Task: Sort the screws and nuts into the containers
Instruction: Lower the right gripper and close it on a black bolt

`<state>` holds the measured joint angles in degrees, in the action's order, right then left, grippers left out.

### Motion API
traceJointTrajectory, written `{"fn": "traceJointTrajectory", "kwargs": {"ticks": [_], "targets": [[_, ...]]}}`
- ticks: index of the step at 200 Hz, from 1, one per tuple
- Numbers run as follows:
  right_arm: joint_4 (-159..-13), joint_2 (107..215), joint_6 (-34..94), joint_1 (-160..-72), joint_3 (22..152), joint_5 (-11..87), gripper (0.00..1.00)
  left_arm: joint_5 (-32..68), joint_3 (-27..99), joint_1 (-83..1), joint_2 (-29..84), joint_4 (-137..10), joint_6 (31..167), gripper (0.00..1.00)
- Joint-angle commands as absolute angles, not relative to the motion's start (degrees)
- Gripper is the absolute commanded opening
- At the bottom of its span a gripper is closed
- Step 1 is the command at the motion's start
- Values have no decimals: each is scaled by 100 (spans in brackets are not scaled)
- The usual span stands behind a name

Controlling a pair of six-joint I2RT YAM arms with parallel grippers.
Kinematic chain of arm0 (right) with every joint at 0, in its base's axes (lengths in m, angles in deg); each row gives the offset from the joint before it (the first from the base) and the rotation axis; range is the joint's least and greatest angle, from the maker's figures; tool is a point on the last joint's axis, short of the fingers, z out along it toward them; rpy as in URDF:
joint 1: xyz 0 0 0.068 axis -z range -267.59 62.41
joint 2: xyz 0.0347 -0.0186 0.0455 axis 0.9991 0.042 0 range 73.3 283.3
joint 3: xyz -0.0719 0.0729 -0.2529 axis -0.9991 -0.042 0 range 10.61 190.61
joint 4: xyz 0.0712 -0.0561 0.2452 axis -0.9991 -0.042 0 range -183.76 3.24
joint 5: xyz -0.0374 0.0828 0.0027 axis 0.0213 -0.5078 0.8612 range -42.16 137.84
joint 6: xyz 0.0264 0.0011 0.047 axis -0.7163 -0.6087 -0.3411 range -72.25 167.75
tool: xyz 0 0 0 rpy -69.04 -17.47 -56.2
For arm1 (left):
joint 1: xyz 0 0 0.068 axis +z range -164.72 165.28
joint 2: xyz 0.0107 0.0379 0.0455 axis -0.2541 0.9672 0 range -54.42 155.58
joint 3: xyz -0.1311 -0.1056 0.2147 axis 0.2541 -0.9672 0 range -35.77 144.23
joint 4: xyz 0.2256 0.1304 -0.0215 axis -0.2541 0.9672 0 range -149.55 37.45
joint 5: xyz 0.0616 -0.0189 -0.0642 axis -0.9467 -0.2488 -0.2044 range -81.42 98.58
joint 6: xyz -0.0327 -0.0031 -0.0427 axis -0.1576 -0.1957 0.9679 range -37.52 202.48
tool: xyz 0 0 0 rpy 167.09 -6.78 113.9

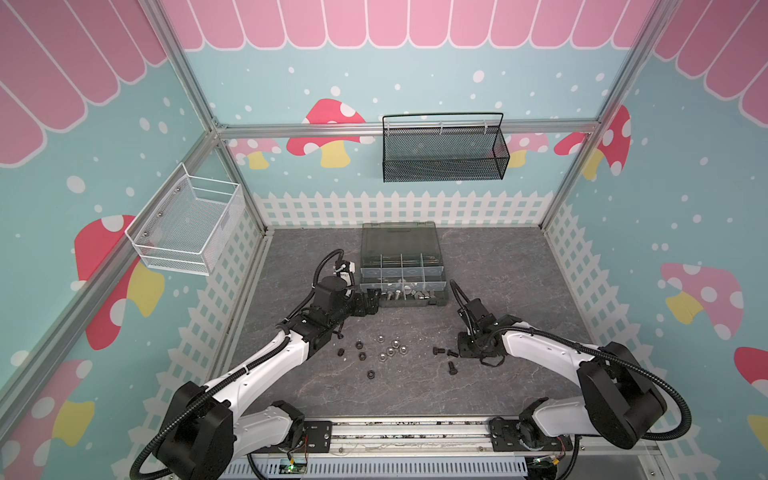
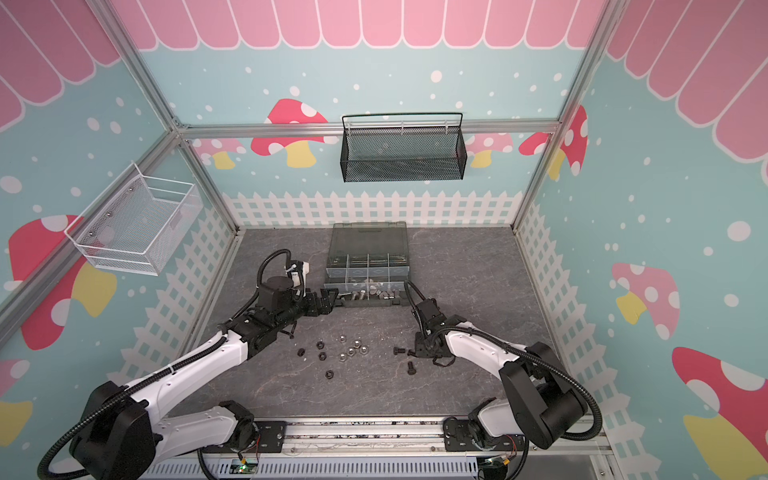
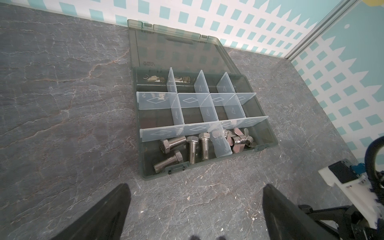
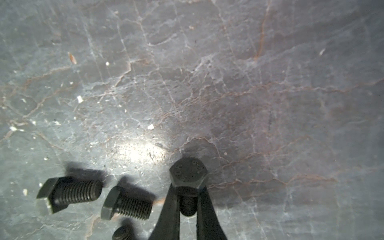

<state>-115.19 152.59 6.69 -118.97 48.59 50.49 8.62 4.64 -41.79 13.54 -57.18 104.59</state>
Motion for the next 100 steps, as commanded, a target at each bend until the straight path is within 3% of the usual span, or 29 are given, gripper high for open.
{"fn": "traceJointTrajectory", "kwargs": {"ticks": [1, 100], "targets": [[-11533, 15160, 640, -11865, 4822, 5035, 1, 769, 449, -4153, 1246, -5611, 10445, 100], [-11076, 15256, 1257, -11877, 5914, 5475, 0, 661, 436, -4144, 1217, -5543, 10489, 99]]}}
